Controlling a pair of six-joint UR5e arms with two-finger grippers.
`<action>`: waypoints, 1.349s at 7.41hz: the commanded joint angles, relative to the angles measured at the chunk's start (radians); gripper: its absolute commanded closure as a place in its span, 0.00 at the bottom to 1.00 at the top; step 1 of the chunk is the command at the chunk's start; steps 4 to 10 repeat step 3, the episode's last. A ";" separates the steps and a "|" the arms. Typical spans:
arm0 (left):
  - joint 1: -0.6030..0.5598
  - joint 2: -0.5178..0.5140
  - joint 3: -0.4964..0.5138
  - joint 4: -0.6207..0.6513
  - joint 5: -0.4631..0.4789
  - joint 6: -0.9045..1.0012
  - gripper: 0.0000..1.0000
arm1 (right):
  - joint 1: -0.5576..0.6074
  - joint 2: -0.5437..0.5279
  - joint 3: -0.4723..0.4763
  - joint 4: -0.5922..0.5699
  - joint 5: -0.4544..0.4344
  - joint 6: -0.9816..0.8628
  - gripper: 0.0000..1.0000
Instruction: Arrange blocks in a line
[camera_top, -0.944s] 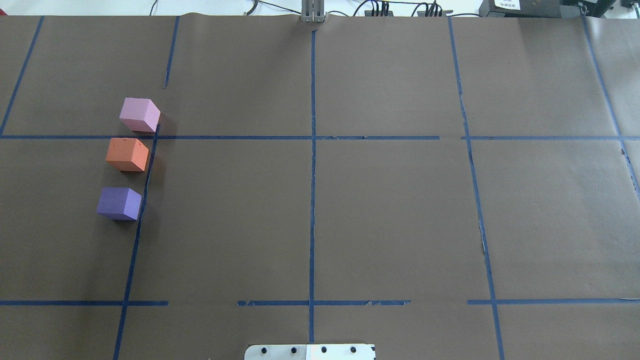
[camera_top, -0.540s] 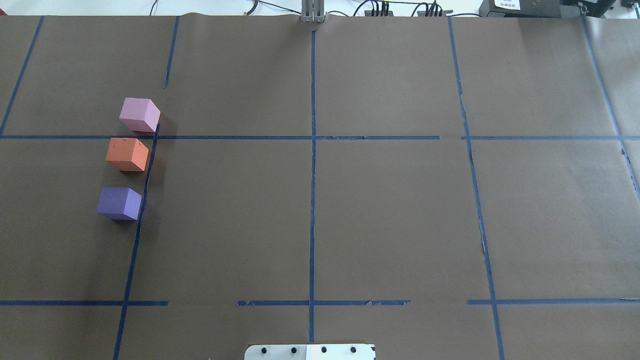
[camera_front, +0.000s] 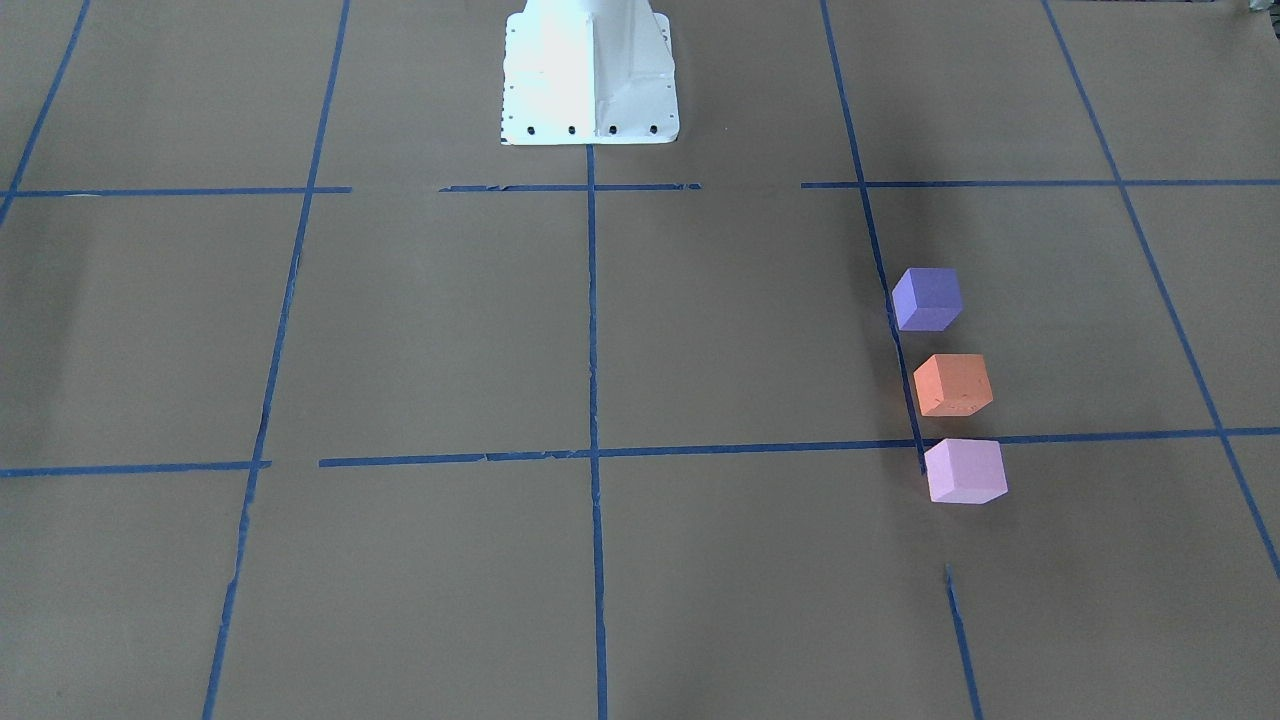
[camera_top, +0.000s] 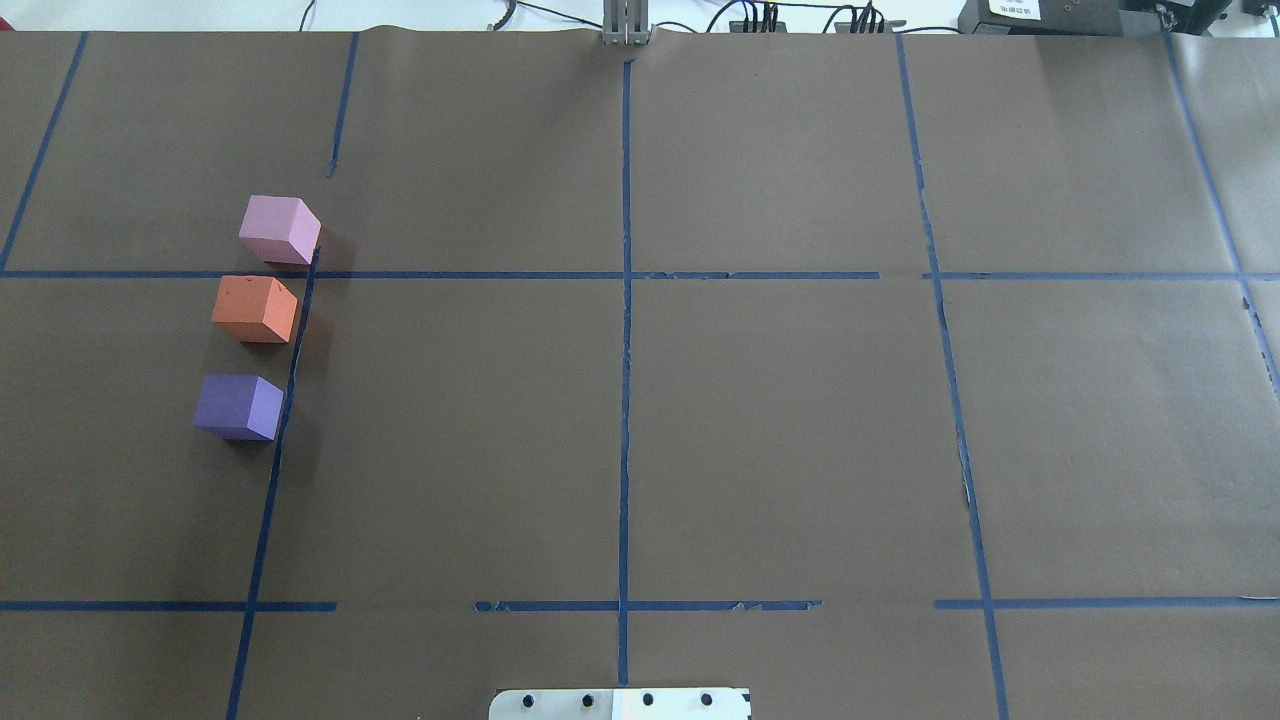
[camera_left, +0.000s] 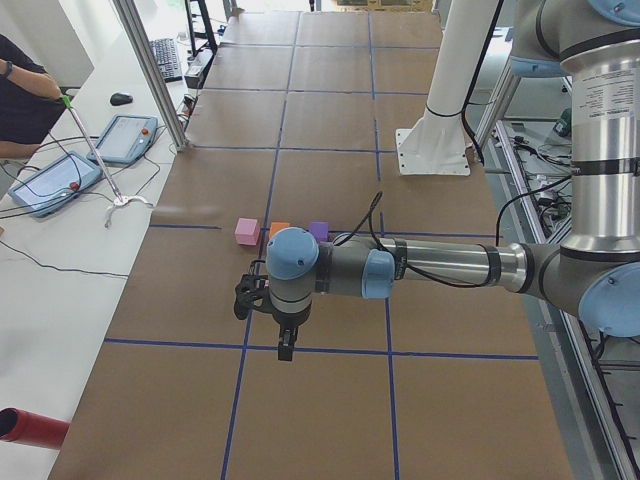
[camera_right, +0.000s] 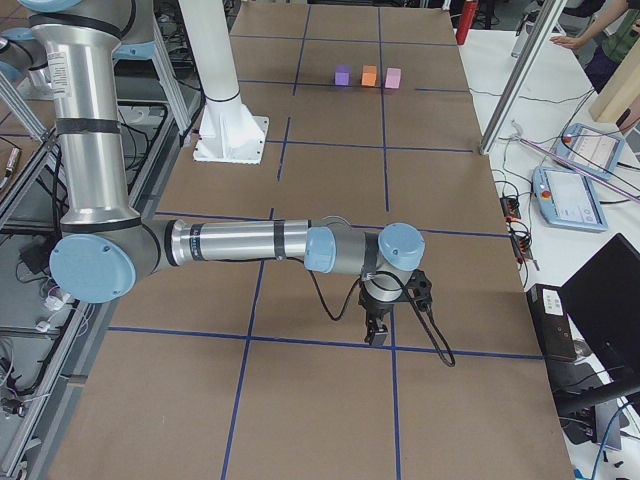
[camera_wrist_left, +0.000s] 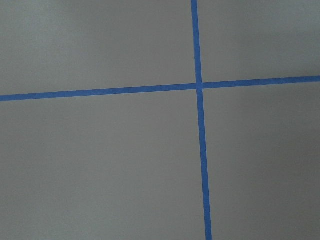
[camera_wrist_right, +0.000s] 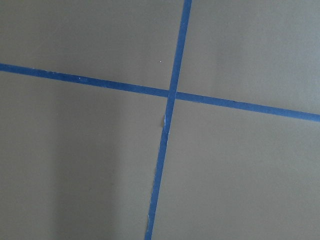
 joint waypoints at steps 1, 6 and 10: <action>0.000 0.000 0.000 0.000 -0.001 0.000 0.00 | 0.000 0.000 0.000 0.000 0.000 0.000 0.00; 0.000 -0.002 -0.006 -0.002 -0.001 -0.003 0.00 | 0.000 0.000 0.000 0.000 0.000 0.000 0.00; 0.000 -0.002 -0.006 -0.002 -0.001 -0.003 0.00 | 0.000 0.000 0.000 0.000 0.000 0.000 0.00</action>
